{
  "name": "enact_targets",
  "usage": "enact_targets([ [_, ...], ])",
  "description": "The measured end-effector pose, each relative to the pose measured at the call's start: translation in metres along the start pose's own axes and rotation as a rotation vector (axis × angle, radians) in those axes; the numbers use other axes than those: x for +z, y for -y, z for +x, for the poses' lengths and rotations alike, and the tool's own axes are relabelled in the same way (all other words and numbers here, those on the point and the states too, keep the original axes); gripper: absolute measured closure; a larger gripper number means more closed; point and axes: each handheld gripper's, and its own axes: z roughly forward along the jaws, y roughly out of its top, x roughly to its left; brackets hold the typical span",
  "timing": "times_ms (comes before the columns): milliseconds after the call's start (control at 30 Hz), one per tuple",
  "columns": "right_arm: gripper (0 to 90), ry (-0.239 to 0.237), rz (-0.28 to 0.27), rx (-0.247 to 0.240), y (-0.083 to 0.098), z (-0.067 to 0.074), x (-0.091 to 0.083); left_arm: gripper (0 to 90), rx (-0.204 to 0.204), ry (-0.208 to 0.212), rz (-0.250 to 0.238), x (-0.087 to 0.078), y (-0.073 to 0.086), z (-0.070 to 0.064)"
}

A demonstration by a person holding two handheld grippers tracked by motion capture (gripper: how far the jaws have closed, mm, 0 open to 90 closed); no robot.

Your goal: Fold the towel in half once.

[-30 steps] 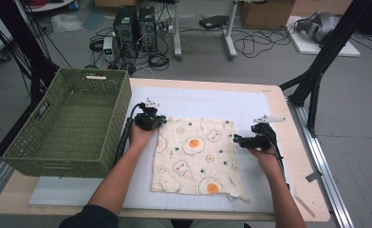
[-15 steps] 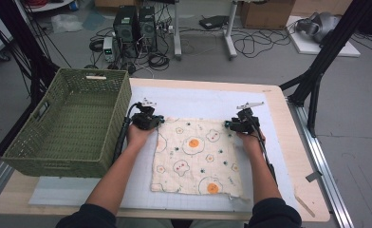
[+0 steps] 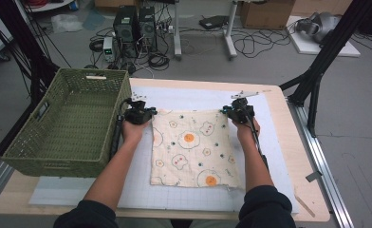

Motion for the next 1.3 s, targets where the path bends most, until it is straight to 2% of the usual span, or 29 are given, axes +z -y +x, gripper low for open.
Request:
enact_targets([
  [133, 88.0, 0.025, -0.036, 0.05, 0.002, -0.006, 0.0, 87.0, -0.029, 0.01, -0.057, -0.001, -0.003, -0.002],
  [200, 88.0, 0.039, -0.077, 0.072, 0.001, -0.008, -0.002, 87.0, -0.045, 0.013, -0.08, -0.001, -0.004, -0.001],
  [267, 88.0, 0.044, -0.109, 0.089, 0.0, -0.01, -0.004, 87.0, -0.076, 0.025, -0.084, -0.001, -0.005, 0.001],
  [300, 88.0, 0.034, -0.117, 0.102, 0.0, -0.011, -0.005, 86.9, -0.072, 0.04, -0.059, 0.0, -0.007, 0.001],
  [400, 87.9, 0.006, -0.089, 0.09, 0.002, -0.01, -0.006, 86.9, -0.043, 0.073, -0.061, -0.005, -0.011, -0.003],
  [467, 87.9, -0.006, -0.082, 0.065, 0.001, -0.008, -0.01, 86.9, -0.02, 0.079, -0.052, -0.008, -0.012, -0.004],
  [633, 87.9, -0.039, -0.104, 0.049, 0.0, -0.005, -0.022, 86.9, -0.017, 0.104, -0.058, -0.02, -0.012, -0.009],
  [767, 87.9, -0.068, -0.118, 0.048, 0.004, -0.003, -0.034, 86.8, 0.038, 0.122, -0.04, -0.032, -0.013, -0.019],
  [900, 87.9, -0.084, -0.124, 0.038, 0.012, -0.001, -0.048, 86.8, 0.053, 0.138, -0.084, -0.049, -0.015, -0.028],
  [1133, 87.8, -0.097, -0.149, 0.015, 0.025, 0.009, -0.076, 86.8, 0.083, 0.182, -0.108, -0.075, -0.001, -0.042],
  [1300, 87.8, -0.106, -0.152, -0.005, 0.037, 0.015, -0.096, 86.8, 0.103, 0.201, -0.109, -0.093, 0.015, -0.047],
])
